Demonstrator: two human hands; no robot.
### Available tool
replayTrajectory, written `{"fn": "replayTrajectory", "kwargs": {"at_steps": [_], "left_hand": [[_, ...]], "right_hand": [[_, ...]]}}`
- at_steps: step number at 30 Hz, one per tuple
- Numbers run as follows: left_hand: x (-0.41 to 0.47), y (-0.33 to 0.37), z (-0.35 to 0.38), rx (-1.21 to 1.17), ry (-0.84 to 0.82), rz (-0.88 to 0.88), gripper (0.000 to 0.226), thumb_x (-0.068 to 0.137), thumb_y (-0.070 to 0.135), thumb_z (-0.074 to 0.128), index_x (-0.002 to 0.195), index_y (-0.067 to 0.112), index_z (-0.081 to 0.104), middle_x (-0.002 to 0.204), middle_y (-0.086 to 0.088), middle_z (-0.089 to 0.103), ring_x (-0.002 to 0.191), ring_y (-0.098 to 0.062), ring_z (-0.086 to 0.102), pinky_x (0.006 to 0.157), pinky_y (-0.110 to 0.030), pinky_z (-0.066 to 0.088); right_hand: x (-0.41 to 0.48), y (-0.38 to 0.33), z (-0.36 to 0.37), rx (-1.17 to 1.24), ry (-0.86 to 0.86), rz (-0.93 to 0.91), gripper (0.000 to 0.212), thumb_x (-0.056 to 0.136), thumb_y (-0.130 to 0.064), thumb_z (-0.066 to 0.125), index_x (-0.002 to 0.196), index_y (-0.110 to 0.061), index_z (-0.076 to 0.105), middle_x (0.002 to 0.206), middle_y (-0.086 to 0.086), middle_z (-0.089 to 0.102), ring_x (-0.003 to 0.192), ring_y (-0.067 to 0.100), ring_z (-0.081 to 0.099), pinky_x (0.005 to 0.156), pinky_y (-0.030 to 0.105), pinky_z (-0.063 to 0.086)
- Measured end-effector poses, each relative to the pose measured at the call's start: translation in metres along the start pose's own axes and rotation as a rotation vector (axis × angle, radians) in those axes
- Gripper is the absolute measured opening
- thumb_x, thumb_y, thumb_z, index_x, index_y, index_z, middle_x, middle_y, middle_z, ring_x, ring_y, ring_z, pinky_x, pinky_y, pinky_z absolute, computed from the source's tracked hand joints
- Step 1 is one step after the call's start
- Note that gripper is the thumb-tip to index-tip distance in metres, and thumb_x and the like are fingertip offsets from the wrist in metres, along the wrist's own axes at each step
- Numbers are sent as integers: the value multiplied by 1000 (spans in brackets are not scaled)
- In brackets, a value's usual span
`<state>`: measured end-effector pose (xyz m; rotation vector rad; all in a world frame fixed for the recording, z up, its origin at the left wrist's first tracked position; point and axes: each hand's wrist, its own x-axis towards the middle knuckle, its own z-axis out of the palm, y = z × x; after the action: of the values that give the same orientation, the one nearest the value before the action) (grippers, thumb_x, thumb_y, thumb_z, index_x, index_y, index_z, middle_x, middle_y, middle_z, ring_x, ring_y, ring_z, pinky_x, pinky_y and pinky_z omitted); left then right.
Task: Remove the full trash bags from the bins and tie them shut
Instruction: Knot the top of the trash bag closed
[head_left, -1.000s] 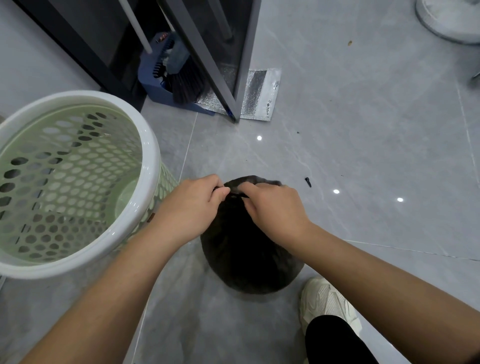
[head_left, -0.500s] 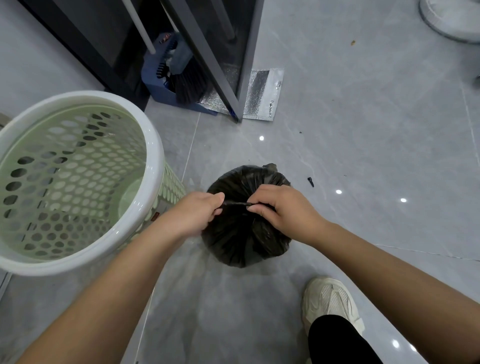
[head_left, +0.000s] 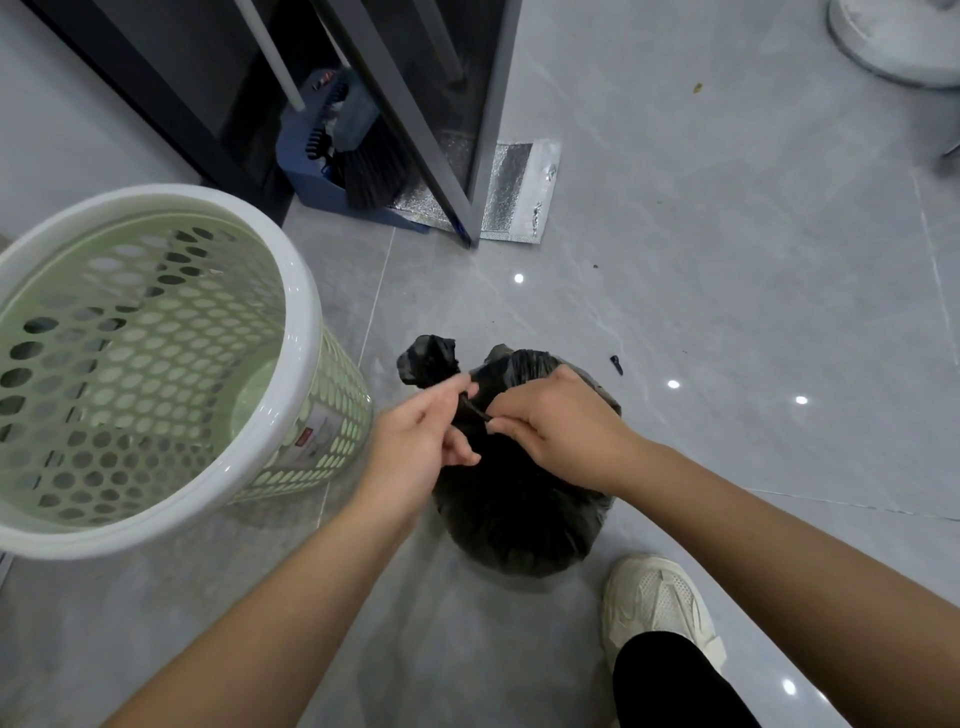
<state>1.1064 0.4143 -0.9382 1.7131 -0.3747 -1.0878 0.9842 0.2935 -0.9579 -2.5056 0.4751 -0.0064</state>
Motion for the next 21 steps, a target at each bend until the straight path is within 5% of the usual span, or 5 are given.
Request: {"fn": "replayTrajectory", "kwargs": {"at_steps": [3,5,8,13,21], "left_hand": [[4,-14,-19,907,-24,498,27,97,20,47,113,14,68,88,-6,63,69,-17,62,69,-18,49],[4,-17,-29,1177,-140,594,40,93,38,36,98,13,67,84,-4,57,72,-25,60,61,-34,51],[4,-10,-35,1349,-125,636,40,92,45,27,77,15,49,76,1,44,64,-22,49,50,-34,39],[4,-2,-41,1134,-132,566,33,92,47,33,67,25,37,86,7,38,82,-17,43,68,-34,38],[-17,-11,-17,715,-386,205,43,98,35,40,62,12,36,55,6,39,50,-5,36,57,-32,35]], "right_hand": [[-5,4,0,-17,-11,10,21,97,-32,46,87,-25,63,79,-9,63,78,12,58,83,33,34],[-7,4,3,-42,-7,-23,21,96,-32,47,88,-25,66,80,-10,64,78,13,59,79,33,35],[-8,5,4,-82,45,-58,31,93,-37,40,86,-22,67,77,-7,63,73,17,60,70,34,39],[-6,13,-1,-83,72,-90,25,90,-27,50,90,-14,71,80,1,64,71,23,62,64,36,51],[-4,12,-12,-59,189,12,18,89,-23,55,92,-13,70,90,3,62,69,23,61,58,35,51]]}}
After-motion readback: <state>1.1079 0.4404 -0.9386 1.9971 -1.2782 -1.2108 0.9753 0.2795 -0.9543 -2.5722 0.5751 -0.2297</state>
